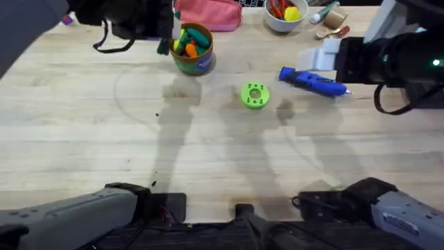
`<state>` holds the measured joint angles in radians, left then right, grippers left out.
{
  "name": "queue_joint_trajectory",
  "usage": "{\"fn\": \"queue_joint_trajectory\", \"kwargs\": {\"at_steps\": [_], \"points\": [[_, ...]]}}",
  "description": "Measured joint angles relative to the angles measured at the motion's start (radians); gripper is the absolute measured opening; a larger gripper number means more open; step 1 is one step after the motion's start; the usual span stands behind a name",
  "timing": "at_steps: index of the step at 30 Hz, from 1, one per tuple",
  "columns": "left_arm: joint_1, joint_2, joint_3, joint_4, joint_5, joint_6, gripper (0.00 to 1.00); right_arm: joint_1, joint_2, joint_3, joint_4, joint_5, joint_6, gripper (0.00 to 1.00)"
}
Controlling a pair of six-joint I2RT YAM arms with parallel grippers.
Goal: Pick up the gripper from the table and insert it into the empty holder that is missing its gripper. Then pick up a screw, insert it into the mounting hole, and use the screwdriver to tighten it. Finally, clean up the table by picking up the vegetable and placing it into the bucket.
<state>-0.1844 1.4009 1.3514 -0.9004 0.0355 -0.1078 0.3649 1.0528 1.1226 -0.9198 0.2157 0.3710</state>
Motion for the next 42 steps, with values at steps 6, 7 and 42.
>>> {"fn": "queue_joint_trajectory", "kwargs": {"at_steps": [6,7,42], "points": [[0.0,0.069,0.0,0.126,0.022,0.003,0.022,0.0,0.0,0.0,0.0,0.0,0.0,0.993],[0.0,0.089,0.0,0.151,0.022,0.004,0.022,0.0,0.0,0.0,0.0,0.0,0.0,0.993],[0.0,-0.107,-0.007,0.034,0.035,0.048,0.986,0.0,0.0,0.0,0.0,-0.001,0.0,0.994]]}}
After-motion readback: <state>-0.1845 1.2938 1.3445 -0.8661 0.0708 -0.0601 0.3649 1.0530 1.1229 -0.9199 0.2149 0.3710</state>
